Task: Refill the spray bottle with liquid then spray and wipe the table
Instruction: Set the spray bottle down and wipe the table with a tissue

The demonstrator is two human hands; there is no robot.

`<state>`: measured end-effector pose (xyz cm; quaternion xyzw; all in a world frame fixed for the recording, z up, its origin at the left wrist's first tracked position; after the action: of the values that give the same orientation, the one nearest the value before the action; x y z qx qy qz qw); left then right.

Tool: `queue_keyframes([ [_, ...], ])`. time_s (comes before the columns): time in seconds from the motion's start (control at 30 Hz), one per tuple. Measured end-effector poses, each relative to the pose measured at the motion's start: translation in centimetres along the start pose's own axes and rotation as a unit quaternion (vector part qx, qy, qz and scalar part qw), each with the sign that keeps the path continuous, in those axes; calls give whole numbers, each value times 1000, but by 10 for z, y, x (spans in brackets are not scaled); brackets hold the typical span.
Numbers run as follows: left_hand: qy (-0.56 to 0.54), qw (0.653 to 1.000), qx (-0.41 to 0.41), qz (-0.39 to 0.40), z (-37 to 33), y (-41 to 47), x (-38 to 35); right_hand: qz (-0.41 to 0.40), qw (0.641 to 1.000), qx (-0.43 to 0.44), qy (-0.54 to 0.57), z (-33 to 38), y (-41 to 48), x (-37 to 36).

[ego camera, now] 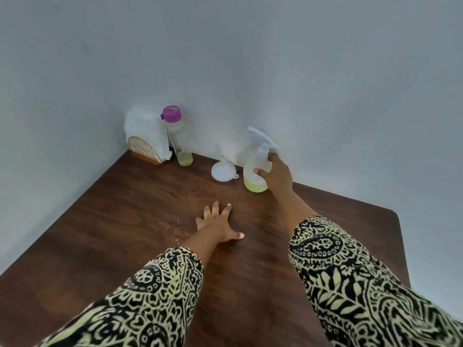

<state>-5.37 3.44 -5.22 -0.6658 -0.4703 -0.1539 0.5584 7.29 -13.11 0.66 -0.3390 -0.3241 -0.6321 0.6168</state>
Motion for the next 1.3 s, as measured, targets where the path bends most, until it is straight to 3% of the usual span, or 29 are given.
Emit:
queue_keyframes([
  [0.1, -74, 997, -36, 7, 9, -5, 27, -56, 997, -49, 34, 2, -23, 17],
  [0.27, -135, 958, -113, -225, 95, -35, 104, -110, 993, 19, 36, 63, -82, 12],
  [0.37, -210, 937, -90, -266, 173, -32, 145, -75, 994, 48, 66, 128, -94, -22],
  [0.5, -283, 916, -69, -277, 243, -9, 192, -19, 993, 75, 85, 212, -74, -80],
  [0.7, -301, 910, -92, -271, 279, 41, 240, -50, 995, 87, -26, 299, -16, -131],
  [0.93, -293, 903, -158, -271, 251, 105, 276, -110, 981, 100, -124, 343, 48, -153],
  [1.3, -137, 925, -179, -305, 239, 125, 259, -174, 951, 146, -211, 355, 74, -160],
])
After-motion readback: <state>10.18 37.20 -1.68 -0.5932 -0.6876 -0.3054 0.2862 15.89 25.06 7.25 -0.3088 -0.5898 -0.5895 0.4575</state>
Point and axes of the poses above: each hand's wrist, its own y-axis towards the middle knuckle, its own x-axis out of the back of the hand, z = x × y, the point moved 6 cm from there along y, towards the middle knuckle, and after that the axes turned 12 degrees about -y, right-handed, at the moved point
